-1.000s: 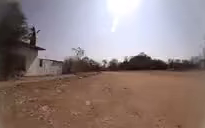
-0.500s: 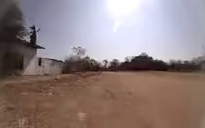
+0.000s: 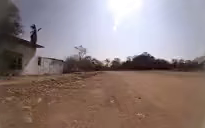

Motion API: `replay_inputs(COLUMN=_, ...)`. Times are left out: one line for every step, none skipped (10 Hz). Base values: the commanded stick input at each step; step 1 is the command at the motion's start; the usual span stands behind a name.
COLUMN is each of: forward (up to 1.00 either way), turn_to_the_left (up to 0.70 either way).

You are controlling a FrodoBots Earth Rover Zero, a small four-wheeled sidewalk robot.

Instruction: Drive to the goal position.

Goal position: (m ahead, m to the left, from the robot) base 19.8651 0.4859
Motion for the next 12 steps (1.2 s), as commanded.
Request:
replay_inputs(forward=1.0, turn_to_the_left=0.0)
replay_inputs(forward=1.0, turn_to_the_left=0.0)
replay_inputs(forward=1.0, turn_to_the_left=0.0)
replay_inputs(forward=1.0, turn_to_the_left=0.0)
replay_inputs(forward=1.0, turn_to_the_left=0.0)
replay_inputs(forward=1.0, turn_to_the_left=0.0)
replay_inputs(forward=1.0, turn_to_the_left=0.0)
replay_inputs(forward=1.0, turn_to_the_left=0.0)
replay_inputs(forward=1.0, turn_to_the_left=0.0)
replay_inputs(forward=1.0, turn_to_the_left=0.0)
replay_inputs(forward=1.0, turn_to_the_left=0.0)
replay_inputs(forward=1.0, turn_to_the_left=0.0)
